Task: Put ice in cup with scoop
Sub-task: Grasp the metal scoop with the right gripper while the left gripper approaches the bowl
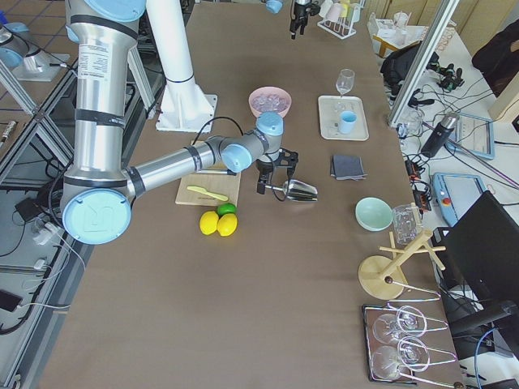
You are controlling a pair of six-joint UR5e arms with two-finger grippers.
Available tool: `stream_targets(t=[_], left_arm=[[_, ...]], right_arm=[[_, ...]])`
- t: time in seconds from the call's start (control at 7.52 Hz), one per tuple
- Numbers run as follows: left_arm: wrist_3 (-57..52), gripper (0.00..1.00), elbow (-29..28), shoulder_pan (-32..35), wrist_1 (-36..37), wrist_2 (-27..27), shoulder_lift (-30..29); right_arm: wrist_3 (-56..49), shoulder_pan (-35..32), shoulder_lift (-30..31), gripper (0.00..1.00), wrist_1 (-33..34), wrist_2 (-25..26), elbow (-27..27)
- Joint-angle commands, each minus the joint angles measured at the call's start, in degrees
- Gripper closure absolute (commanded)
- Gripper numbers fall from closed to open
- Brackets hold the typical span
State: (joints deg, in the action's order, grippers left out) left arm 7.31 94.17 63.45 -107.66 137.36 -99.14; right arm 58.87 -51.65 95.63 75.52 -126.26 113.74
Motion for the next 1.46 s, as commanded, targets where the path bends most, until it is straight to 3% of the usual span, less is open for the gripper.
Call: stream_targets(t=[0.0,0.8,0.93,1.06,1.33], left_arm=[[-0.10,0.02,-1.78,-10.06,-12.72,-3.47,-2.09],[-0.01,0.02,-1.18,-10.45,-24.86,-4.37,-2.10],[-0.01,0.02,-1.10,-10.62,-24.18,-4.38,-4.80],[-0.01,0.02,-0.57,-10.80,-22.96,-4.38,-8.14],[-0.45,0.02,0.75,-15.16,-23.12,-4.38,-10.01]], right_arm=[[3.53,4.98,-6.13,0.00,-0.37,3.91,-6.56],[2.65,6.04,-8.71,0.01,-0.54,3.47,-11.78],[2.74,6.30,-8.97,0.12,-0.54,3.47,-12.05],[2.82,6.48,-9.23,0.32,-0.54,3.30,-12.05],[3.09,6.74,-9.24,0.61,-0.46,3.21,-11.96]])
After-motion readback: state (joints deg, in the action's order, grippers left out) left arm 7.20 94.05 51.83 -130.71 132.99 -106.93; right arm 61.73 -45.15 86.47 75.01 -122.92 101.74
